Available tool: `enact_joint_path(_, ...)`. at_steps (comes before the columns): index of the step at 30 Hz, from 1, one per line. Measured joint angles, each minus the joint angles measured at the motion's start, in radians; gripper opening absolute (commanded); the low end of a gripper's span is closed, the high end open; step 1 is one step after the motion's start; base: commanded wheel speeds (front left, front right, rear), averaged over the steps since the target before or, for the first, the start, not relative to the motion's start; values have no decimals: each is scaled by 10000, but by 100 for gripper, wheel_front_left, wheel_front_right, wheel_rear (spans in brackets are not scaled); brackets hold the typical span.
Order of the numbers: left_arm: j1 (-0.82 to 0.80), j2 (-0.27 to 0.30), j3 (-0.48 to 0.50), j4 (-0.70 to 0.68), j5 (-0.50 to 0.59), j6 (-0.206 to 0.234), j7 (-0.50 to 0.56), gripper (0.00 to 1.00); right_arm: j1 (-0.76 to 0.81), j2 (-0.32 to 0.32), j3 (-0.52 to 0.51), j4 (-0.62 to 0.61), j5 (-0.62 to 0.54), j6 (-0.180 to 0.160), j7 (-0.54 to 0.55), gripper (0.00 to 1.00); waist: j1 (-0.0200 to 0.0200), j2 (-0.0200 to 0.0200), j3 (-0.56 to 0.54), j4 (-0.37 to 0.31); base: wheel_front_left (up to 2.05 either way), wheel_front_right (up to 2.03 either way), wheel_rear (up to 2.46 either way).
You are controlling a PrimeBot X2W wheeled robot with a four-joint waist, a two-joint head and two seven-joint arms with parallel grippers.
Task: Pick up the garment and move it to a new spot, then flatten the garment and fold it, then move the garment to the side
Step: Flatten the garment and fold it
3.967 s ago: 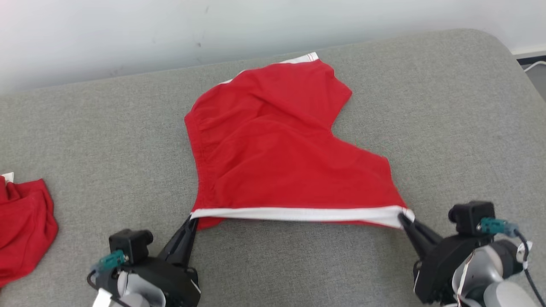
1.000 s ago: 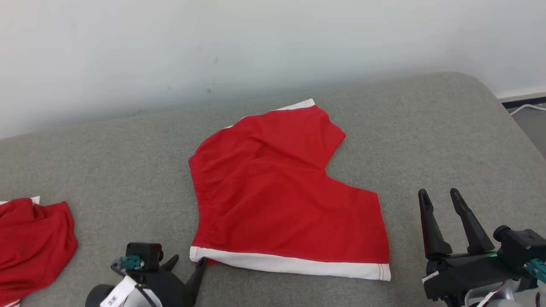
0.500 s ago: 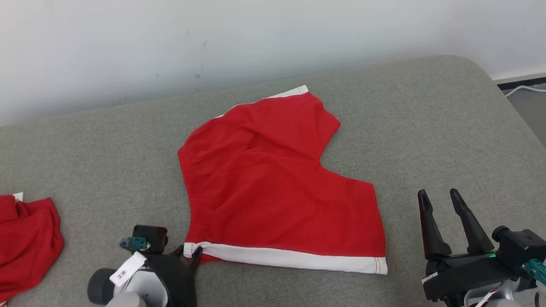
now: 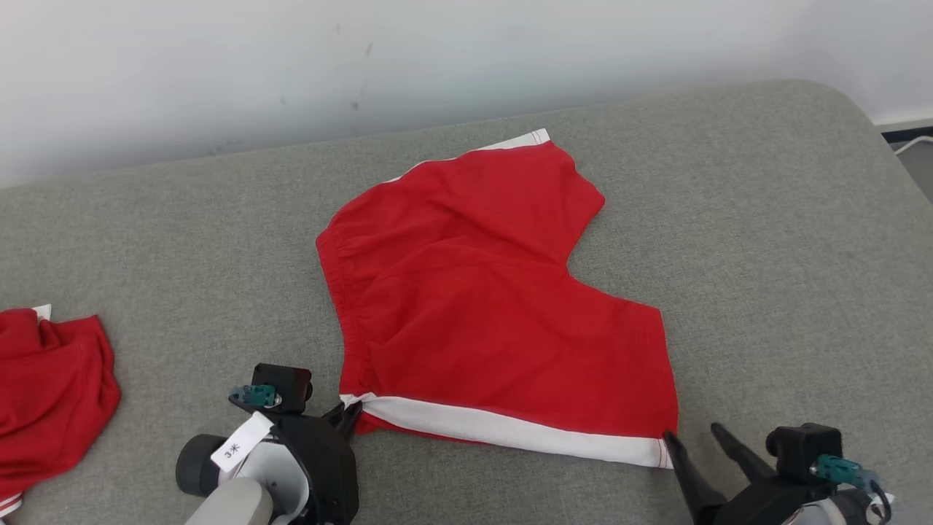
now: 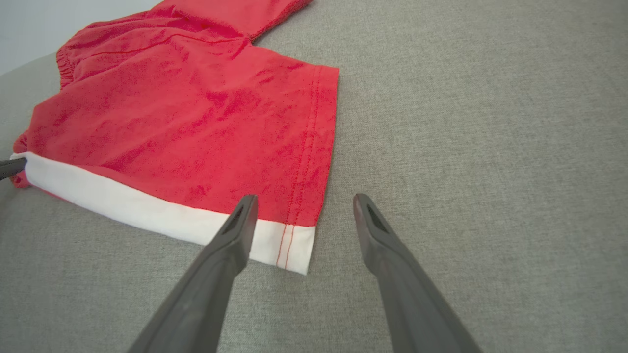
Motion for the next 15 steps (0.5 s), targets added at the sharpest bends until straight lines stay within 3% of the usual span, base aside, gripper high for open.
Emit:
enact_joint_path(5, -60, -117, -4, 142, 0, -13, -25, 0, -15, 2, 259, 242, 48, -13, 913, 100, 0, 0, 30, 71, 0, 0, 0)
enact_joint_path(8, -141, -136, -17, 226, 0, -96, -54, 0, -27, 48, 318, 284, 96, -111, 1302, 85, 0, 0, 46, 100, 0, 0, 0)
enact_joint_path(10, -159, -155, -19, 284, 0, -102, -81, 0, -63, 65, 332, 299, 98, -150, 1503, 91, -1, 0, 54, 111, 0, 0, 0)
enact_joint_path(11, -160, -163, -19, 313, -2, -104, -121, 0, -89, 77, 336, 301, 98, -205, 1574, 87, -1, 0, 58, 114, 0, 0, 0)
enact_joint_path(13, -174, -167, -17, 357, -2, -176, -153, 0, -200, 88, 347, 324, 102, -236, 1739, 62, -1, 0, 67, 118, 0, 0, 0)
enact_joint_path(15, -190, -169, -17, 393, -2, -188, -165, 0, -281, 125, 345, 328, 203, -293, 1894, 50, -1, 0, 77, 117, 0, 0, 0)
